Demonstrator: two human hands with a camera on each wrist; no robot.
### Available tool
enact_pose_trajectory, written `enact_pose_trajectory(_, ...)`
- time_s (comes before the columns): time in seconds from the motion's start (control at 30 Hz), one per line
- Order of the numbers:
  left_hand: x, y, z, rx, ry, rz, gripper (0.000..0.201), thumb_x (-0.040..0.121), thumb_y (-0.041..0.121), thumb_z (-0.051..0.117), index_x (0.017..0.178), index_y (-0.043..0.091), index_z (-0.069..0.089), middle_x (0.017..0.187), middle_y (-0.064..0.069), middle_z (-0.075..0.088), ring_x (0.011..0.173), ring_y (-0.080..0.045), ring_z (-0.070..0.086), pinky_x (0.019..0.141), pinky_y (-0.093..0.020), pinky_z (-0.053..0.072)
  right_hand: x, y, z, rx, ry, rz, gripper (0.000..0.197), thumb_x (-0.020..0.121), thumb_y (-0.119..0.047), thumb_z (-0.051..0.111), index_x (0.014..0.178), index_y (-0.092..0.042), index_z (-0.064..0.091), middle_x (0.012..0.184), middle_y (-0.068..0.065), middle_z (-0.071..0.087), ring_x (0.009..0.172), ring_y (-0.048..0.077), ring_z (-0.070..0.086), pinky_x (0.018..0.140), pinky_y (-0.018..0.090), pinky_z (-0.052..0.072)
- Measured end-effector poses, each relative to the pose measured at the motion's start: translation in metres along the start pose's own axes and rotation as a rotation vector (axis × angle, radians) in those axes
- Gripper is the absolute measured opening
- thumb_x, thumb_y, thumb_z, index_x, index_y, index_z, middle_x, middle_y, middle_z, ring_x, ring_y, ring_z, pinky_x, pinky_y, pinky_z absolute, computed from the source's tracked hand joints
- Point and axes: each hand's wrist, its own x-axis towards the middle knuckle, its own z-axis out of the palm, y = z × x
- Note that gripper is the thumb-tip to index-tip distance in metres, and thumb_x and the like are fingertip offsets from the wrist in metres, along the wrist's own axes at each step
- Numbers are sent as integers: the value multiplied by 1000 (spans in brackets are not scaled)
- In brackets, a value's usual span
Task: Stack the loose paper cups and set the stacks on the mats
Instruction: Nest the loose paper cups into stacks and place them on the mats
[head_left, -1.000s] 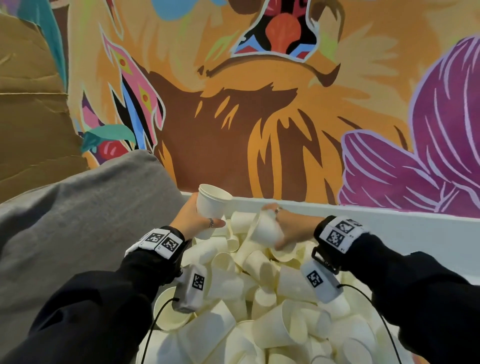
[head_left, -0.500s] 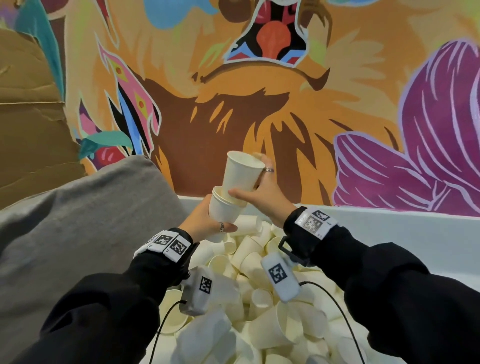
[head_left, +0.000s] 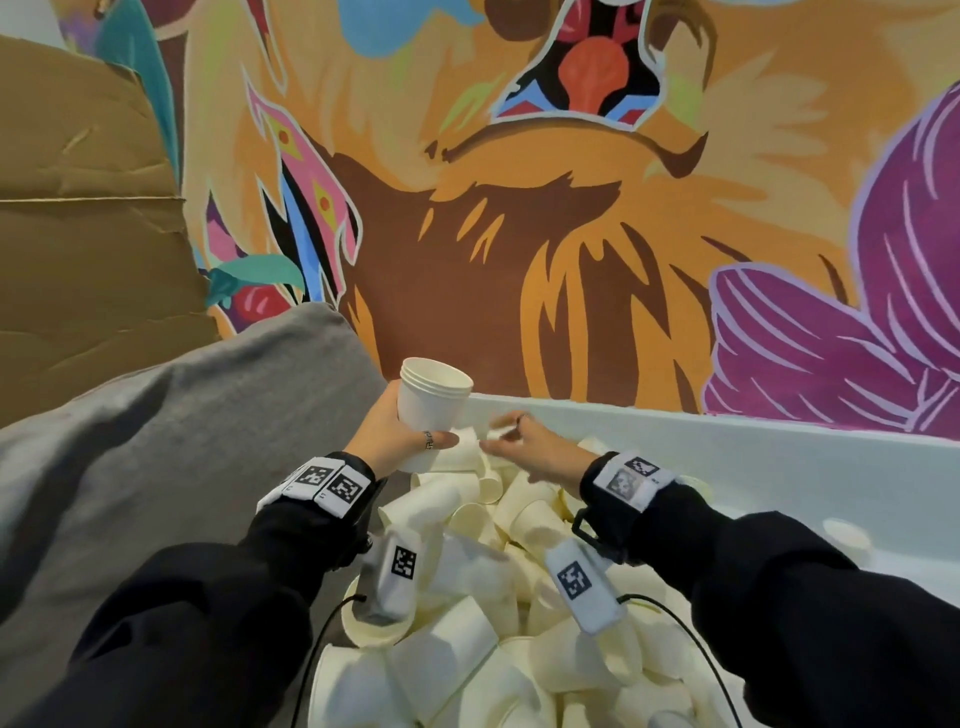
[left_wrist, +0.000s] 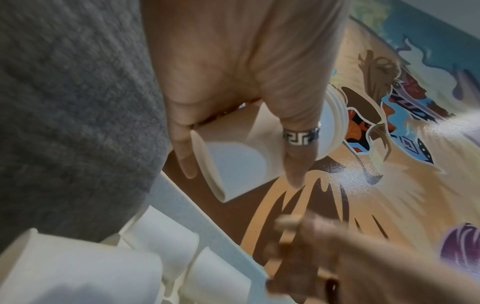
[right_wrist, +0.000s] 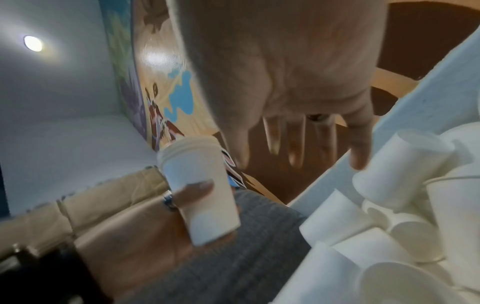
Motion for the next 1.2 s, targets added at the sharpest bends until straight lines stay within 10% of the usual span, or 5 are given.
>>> enact_pose_trajectory(0.2,-1,-5,-13,28,-6,17,58,69,6,80,116,16,47,104,-4,59,90,-11,57,76,-25,47,5,25,41,-588,-481,120,88,80,-34,72,146,-19,17,148,-4,38,132,21,42,110,37,33)
enact_pose_trajectory(0.67,3,-17,-21,23,-24,-32,60,71,7,80,118,17,43,103,0,56,89,-8,54,74,-23,46,18,23,61,-694,-467,71,86,71,-27,80,138,-18,27,122,8,58,109,29,58,95,41,48)
enact_pose_trajectory(0.87,2,-18,-21,59,-60,-56,63,69,3,79,117,17,41,99,3,54,88,-10,53,72,-22,44,22,8,-3,-581,-177,-28,83,71,-20,80,134,-15,26,118,9,56,109,27,56,87,35,51)
enact_pose_trajectory(1.07,3,-14,-12,56,-91,-60,58,69,0,79,111,17,43,97,1,55,88,-14,54,73,-26,45,15,-30,-49,48,348,-431,95,68,-5,81,137,-24,18,120,-8,36,116,18,43,99,30,40)
enact_pose_trajectory(1.2,3,-5,0,58,-157,-47,62,67,1,80,115,16,45,100,0,57,93,-16,55,83,-33,47,7,-52,-39,313,381,-537,83,70,-6,80,128,-30,26,119,-4,44,108,15,51,84,27,52)
